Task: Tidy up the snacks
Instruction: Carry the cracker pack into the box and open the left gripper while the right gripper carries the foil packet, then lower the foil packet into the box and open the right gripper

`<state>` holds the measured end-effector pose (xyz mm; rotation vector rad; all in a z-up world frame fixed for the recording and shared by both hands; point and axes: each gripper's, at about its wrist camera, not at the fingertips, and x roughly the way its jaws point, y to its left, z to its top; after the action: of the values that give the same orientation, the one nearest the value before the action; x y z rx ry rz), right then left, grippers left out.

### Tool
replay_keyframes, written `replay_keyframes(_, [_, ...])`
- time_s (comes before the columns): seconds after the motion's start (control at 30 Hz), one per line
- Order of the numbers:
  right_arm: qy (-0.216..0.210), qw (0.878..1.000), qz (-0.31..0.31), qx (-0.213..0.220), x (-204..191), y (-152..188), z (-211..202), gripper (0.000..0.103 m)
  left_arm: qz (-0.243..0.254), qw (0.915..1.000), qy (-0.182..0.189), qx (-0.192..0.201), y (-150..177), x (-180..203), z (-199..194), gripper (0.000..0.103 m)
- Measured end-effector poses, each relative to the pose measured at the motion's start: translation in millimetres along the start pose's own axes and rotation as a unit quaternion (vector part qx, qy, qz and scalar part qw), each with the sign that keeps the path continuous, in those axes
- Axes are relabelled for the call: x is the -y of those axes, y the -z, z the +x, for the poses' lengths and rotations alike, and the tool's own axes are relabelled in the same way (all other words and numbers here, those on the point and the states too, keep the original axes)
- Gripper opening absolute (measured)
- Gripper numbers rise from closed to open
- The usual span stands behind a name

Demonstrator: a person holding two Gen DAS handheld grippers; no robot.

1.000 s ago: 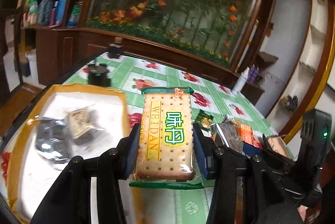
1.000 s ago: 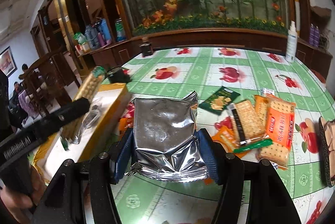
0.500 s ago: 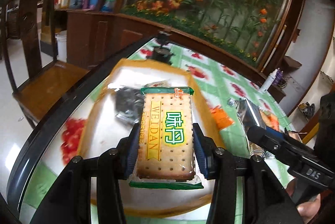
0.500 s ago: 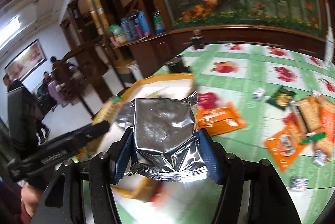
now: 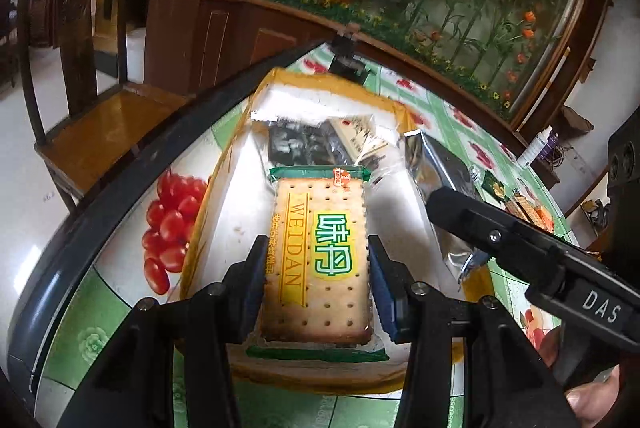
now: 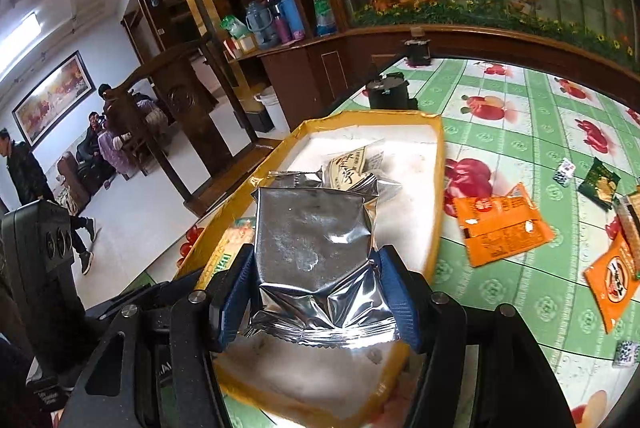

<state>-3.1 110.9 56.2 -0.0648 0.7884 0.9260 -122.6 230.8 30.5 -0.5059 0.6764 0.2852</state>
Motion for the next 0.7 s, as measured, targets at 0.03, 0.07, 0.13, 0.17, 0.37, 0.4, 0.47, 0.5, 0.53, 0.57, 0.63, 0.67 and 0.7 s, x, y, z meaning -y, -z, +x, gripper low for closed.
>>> replay_keyframes(0.03, [0.001, 1.0, 0.0, -0.002, -1.5, 0.7, 1.5, 0.067, 0.001, 1.0, 0.0, 0.001, -0.2, 0.7, 0.0, 0.046])
replay_keyframes(0.07, [0.003, 1.0, -0.002, -0.005, -3.2, 1.6, 4.5, 0.067, 0.003, 1.0, -0.003, -0.001, -0.3, 1.6, 0.6, 0.046])
replay_keyframes(0.13, [0.006, 1.0, -0.007, -0.011, -5.1, 3.8, 8.8, 0.067, 0.007, 1.0, -0.006, -0.003, 0.1, 3.1, 1.8, 0.046])
replay_keyframes(0.17, [0.007, 1.0, -0.008, -0.014, -4.7, 5.5, 10.5, 0.067, 0.007, 0.9999, -0.007, -0.004, 0.1, 3.2, 2.0, 0.046])
replay_keyframes(0.37, [0.001, 1.0, 0.005, -0.024, 3.0, 9.8, 16.8, 0.067, 0.023, 0.9996, -0.015, -0.011, 2.4, 7.9, 3.8, 0.046])
replay_keyframes(0.4, [0.0, 1.0, 0.007, -0.023, 4.5, 10.0, 17.2, 0.067, 0.023, 0.9996, -0.015, -0.011, 2.5, 7.6, 3.6, 0.046])
replay_keyframes(0.47, [0.004, 1.0, 0.005, -0.021, 5.2, 10.0, 17.4, 0.067, 0.023, 0.9995, -0.016, -0.011, 2.7, 7.7, 3.6, 0.046])
replay_keyframes(0.5, [0.007, 1.0, 0.001, -0.02, 4.9, 9.9, 17.6, 0.067, 0.024, 0.9995, -0.018, -0.012, 3.0, 8.3, 3.7, 0.046])
replay_keyframes(0.53, [0.01, 1.0, 0.0, -0.019, 4.4, 10.1, 17.8, 0.067, 0.024, 0.9995, -0.019, -0.012, 2.9, 7.8, 3.9, 0.046])
replay_keyframes(0.57, [0.014, 1.0, 0.0, -0.019, 4.4, 9.7, 18.2, 0.067, 0.025, 0.9994, -0.02, -0.012, 3.3, 7.8, 3.9, 0.046])
replay_keyframes(0.63, [0.021, 1.0, -0.001, -0.019, 5.2, 9.3, 19.4, 0.067, 0.026, 0.9993, -0.022, -0.013, 3.6, 7.4, 4.0, 0.046])
replay_keyframes(0.67, [0.024, 1.0, -0.002, -0.019, 5.2, 9.5, 19.3, 0.067, 0.026, 0.9993, -0.022, -0.013, 3.5, 7.5, 4.2, 0.046])
replay_keyframes(0.7, [0.025, 1.0, -0.003, -0.018, 5.5, 9.4, 19.3, 0.068, 0.026, 0.9993, -0.022, -0.013, 3.5, 7.5, 4.2, 0.046])
